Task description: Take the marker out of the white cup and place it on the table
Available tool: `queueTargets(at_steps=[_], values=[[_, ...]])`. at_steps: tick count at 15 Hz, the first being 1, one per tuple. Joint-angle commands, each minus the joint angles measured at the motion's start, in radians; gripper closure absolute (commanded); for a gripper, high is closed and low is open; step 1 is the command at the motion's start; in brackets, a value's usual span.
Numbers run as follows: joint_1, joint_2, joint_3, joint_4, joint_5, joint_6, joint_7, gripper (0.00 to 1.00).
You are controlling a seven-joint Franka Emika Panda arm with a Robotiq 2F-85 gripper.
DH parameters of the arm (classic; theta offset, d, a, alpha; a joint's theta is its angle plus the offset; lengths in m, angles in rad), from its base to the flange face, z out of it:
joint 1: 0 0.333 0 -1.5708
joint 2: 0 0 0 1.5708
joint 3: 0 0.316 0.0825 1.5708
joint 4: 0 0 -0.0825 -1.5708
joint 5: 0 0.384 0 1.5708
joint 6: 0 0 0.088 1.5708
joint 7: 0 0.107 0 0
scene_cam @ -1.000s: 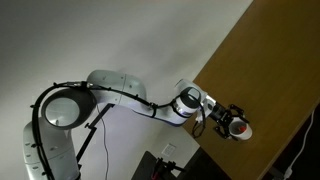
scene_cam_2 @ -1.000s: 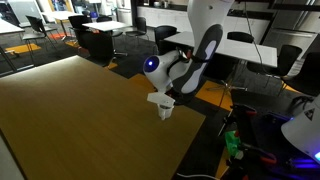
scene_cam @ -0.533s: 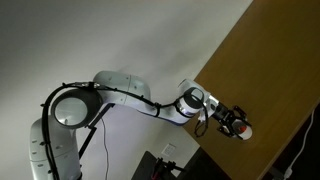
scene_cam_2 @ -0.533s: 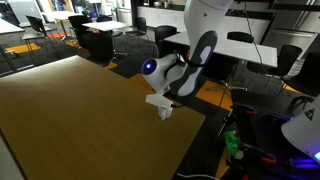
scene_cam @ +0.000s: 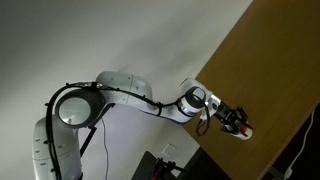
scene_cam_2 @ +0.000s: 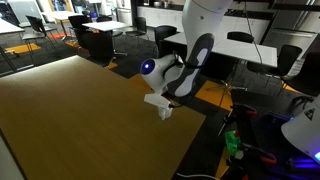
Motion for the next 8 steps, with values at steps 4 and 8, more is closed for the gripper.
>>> queueTargets(at_steps=[4,8], values=[[0.038,0.002,-0.041,0.000,0.023,0.023,-0.018,0.91],[0.052,-0.003,-0.050,-0.006,0.017,0.025,-0.012,0.94]])
